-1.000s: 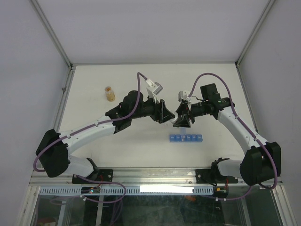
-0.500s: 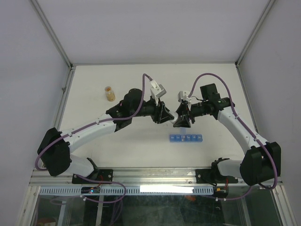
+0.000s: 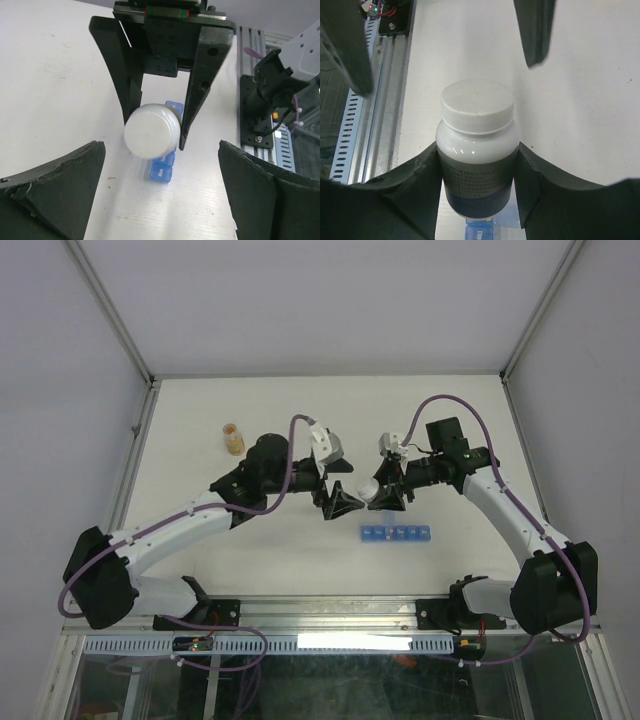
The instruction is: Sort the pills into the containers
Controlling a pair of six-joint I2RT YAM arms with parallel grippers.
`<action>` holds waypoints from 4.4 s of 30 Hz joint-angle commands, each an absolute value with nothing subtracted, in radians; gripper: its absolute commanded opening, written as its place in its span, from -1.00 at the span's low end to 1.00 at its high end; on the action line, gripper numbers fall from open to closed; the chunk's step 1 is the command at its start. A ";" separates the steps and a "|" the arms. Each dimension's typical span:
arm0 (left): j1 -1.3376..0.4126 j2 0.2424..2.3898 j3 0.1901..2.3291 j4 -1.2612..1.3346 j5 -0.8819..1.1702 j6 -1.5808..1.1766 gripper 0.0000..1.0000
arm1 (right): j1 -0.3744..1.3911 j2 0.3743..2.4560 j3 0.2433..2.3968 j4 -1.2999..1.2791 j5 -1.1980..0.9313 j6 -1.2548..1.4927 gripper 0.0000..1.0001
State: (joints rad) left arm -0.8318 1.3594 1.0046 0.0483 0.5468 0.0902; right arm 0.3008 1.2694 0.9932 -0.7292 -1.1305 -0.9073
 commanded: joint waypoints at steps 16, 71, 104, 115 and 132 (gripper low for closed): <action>-0.948 1.171 0.914 0.140 0.022 -0.422 0.73 | 0.295 1.240 1.032 -0.690 -1.175 -0.902 -1.00; -0.598 1.126 0.838 -0.244 -0.180 -0.351 -1.00 | 0.239 1.150 0.990 -0.580 -1.223 -0.789 0.99; -0.012 1.744 1.269 -0.292 -0.531 -0.462 -0.22 | 0.227 1.125 0.954 -0.512 -1.232 -0.736 0.99; -0.013 1.626 1.329 -0.384 -0.432 -0.509 0.61 | 0.224 1.130 0.953 -0.511 -1.230 -0.736 0.99; -0.543 1.294 0.913 0.157 0.489 -0.485 0.53 | 0.128 1.189 0.955 -1.101 -1.212 -1.622 0.98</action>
